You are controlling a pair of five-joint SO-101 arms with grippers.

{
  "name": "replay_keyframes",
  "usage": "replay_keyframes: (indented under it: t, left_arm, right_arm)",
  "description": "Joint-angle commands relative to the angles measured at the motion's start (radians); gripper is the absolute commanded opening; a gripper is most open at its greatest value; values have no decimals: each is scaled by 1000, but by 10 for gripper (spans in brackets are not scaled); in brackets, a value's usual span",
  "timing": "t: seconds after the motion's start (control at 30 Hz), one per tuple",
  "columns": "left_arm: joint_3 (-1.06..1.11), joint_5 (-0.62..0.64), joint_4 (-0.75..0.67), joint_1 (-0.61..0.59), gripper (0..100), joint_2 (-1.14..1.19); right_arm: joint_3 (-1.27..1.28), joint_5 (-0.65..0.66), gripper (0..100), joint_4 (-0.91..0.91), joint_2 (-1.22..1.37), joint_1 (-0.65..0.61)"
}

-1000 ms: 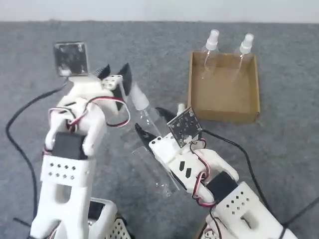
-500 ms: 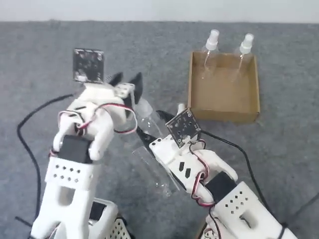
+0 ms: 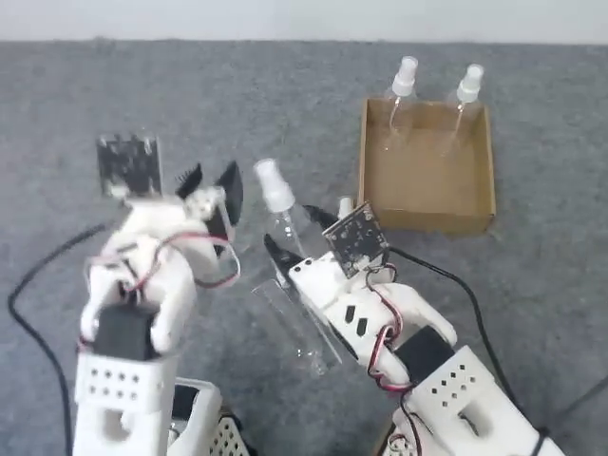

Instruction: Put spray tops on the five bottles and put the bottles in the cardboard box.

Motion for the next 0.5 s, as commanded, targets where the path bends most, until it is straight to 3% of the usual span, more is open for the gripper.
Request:
replay_keyframes:
  t: [0.0,0.3,0.47]
  left_arm:
    - [202,-37,-94,63,152,-215]
    - [384,-72,-97,104,152,-473]
    - [440,-80,-97,172,152,-539]
  right_arm:
    - [-83,-8,6,-12,-25,88]
    - [-219,0,6,120,-5,136]
    - [-373,44,6,197,147,137]
